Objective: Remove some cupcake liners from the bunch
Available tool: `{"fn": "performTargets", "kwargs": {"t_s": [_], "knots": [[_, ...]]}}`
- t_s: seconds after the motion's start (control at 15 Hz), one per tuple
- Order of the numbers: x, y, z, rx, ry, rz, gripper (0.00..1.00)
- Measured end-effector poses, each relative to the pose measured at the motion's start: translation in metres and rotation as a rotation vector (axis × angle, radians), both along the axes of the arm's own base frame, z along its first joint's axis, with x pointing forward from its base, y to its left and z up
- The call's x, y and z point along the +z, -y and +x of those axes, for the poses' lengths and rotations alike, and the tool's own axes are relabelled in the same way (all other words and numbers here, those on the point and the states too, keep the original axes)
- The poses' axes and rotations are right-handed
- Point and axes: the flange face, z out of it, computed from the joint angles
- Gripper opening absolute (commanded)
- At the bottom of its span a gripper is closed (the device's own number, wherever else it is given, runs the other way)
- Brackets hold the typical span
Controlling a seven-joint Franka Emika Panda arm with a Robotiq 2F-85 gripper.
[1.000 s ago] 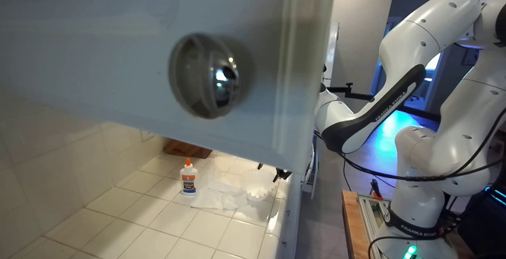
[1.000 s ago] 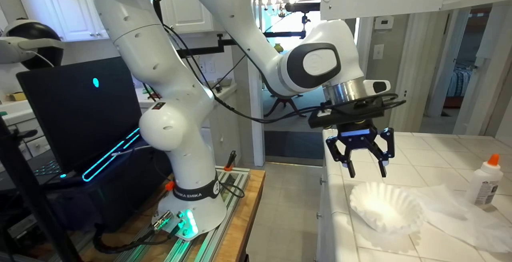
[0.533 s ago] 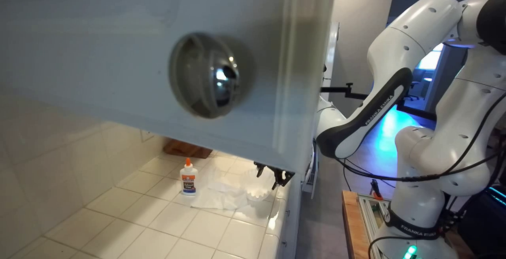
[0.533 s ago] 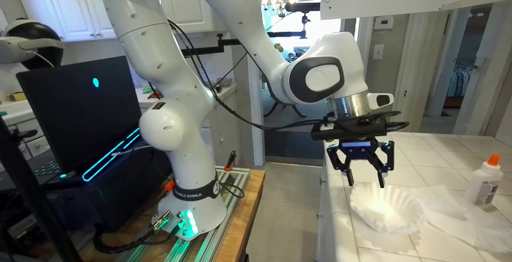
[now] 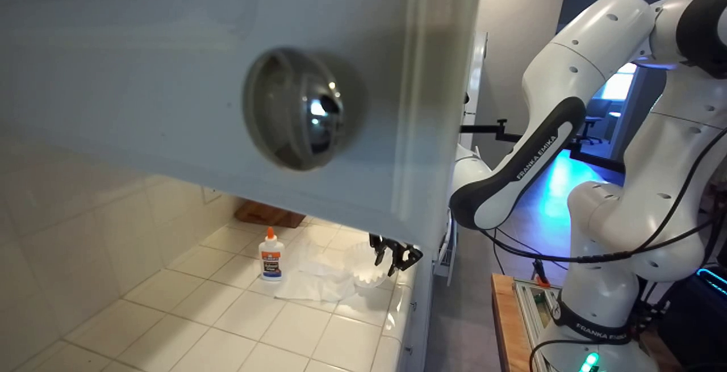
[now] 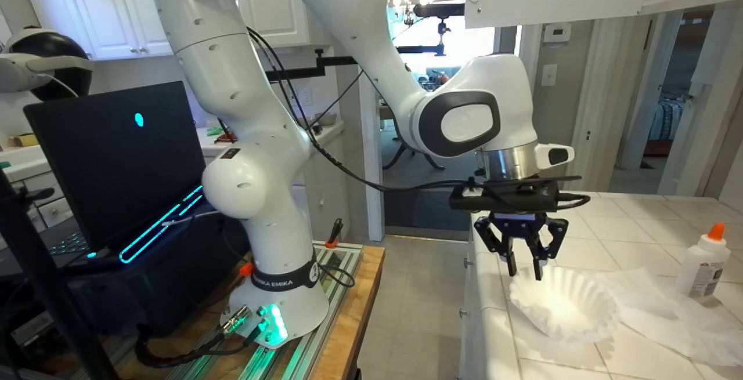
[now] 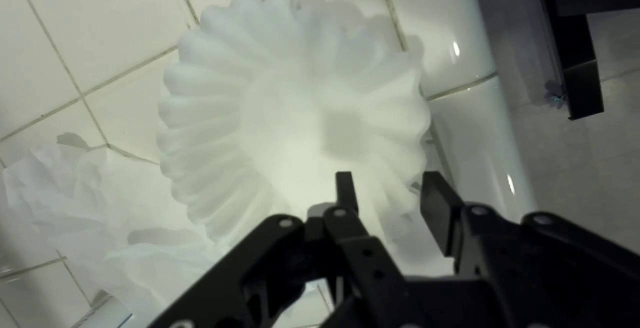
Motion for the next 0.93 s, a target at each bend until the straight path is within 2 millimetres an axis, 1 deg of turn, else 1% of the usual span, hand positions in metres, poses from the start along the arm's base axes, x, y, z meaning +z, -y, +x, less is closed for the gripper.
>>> {"fn": "performTargets", "kwargs": {"t_s": [0.13, 0.27, 0.33, 0.47, 0.53, 0.6, 0.73, 0.8, 0.93], "knots": [[0.0000, 0.0004, 0.0001, -0.006, -0.002, 0.006, 0.21], [0.0000, 0.0008, 0.0002, -0.014, -0.004, 0.012, 0.07], [0.0000, 0.0009, 0.0002, -0.017, -0.004, 0.015, 0.11], [0.0001, 0.0009, 0.0003, -0.022, -0.005, 0.019, 0.11], [0.0001, 0.0008, 0.0003, -0.023, -0.006, 0.021, 0.14], [0.0001, 0.0006, 0.0003, -0.022, -0.006, 0.021, 0.14], [0.0002, 0.0001, 0.0003, -0.020, -0.006, 0.021, 0.10], [0.0002, -0.0002, 0.0002, -0.018, -0.006, 0.021, 0.12], [0.0002, -0.0009, 0.0000, -0.016, -0.007, 0.020, 0.09]]}}
